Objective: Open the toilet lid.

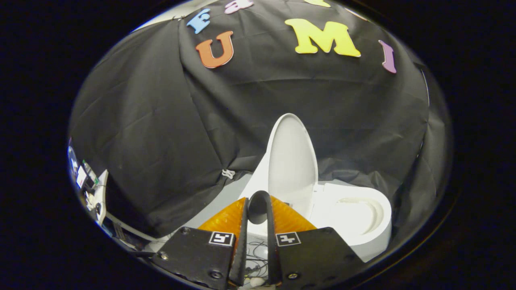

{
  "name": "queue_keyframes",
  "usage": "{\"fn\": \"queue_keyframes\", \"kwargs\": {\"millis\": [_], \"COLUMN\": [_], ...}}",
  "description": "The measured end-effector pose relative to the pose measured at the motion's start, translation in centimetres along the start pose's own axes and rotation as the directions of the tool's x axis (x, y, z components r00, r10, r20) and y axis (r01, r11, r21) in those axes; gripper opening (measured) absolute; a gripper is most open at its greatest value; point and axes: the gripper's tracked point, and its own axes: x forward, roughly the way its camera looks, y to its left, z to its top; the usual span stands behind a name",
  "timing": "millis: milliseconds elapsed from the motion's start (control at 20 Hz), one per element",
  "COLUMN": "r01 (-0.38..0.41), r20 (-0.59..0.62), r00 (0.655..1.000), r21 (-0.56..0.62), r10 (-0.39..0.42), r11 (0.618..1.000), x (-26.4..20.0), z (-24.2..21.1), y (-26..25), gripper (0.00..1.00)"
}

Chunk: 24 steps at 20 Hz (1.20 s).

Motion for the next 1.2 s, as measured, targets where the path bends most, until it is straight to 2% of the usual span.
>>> {"fn": "queue_keyframes", "kwargs": {"millis": [400,550,800,950,1200], "r01": [-0.088,-0.104,-0.089,-0.089,-0.013], "r20": [-0.034,-0.042,0.025,0.054,0.129], "r00": [0.995,0.993,0.996,0.995,0.992], "r21": [0.142,0.145,0.091,0.097,0.043], "r10": [0.093,0.111,0.087,0.084,0.007], "r11": [0.986,0.984,0.992,0.991,0.999], "x": [-0.2,-0.4,-1.9,-3.0,-5.1], "z": [-0.3,-0.3,0.6,0.8,1.0], "y": [0.0,0.0,-1.0,-1.6,-5.1], "gripper": [0.37,0.40,0.51,0.52,0.52]}}
